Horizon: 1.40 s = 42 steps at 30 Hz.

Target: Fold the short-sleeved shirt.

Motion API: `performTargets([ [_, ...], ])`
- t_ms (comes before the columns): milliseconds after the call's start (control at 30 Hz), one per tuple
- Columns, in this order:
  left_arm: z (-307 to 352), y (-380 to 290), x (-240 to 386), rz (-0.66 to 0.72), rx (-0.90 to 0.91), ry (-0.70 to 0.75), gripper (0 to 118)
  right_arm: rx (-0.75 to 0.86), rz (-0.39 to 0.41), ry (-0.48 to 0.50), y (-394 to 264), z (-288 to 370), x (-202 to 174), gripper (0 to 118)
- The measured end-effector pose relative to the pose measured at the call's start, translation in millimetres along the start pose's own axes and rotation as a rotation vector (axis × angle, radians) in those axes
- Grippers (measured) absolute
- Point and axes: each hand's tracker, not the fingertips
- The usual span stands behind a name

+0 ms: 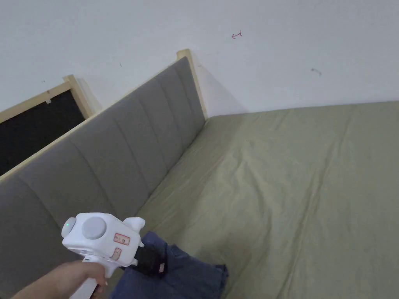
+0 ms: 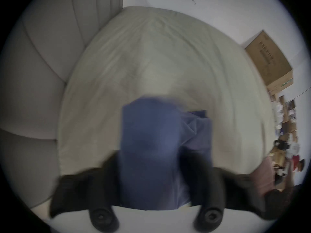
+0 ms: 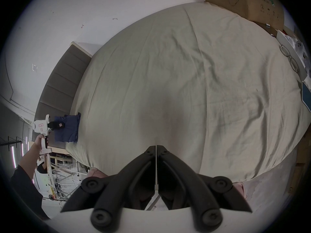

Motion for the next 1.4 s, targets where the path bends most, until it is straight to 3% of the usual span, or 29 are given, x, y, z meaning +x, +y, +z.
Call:
performTargets([
  [33, -1, 1, 1, -0.019, 0.006, 0.034, 117, -0.005, 0.004, -0.001, -1, -1, -3, 1],
  [100, 2, 3, 0, -0.032, 0.014, 0.048, 110, -0.018, 0.015, 0.012, -1, -2, -9, 1],
  [267, 9, 5, 9, -0.035, 0.071, 0.073, 111, -0.010, 0.074, 0.015, 0, -1, -24, 1],
  [467, 10, -33, 85, -0.018, 0.120, 0.114, 102, 0.017, 0.074, 0.040, 3, 12, -18, 1],
  [500, 8, -42, 105, -0.040, 0.130, 0.102, 74, 0.022, 0.075, 0.042, 4, 14, -17, 1],
  [567, 5, -70, 155, -0.124, 0.178, 0.111, 0, 0.033, 0.081, 0.037, 5, 17, -16, 1],
  [800, 45, -125, 290, -0.084, 0.387, -0.164, 0, 0.089, 0.088, 0.070, 15, 50, -20, 1],
  [933, 101, -130, 345, -0.085, 0.637, -0.142, 0, 0.214, 0.164, 0.105, 21, 83, -36, 1],
  [1100, 158, -128, 393, -0.121, 0.979, -0.072, 0, 0.578, 0.324, 0.105, 15, 146, -63, 1],
  [1300, 183, -157, 434, -0.158, 1.260, 0.032, 0, 1.042, 0.428, -0.066, -15, 164, -61, 1],
  [1400, 179, -174, 446, -0.131, 1.245, 0.032, 0, 1.097, 0.420, -0.152, -31, 152, -45, 1],
])
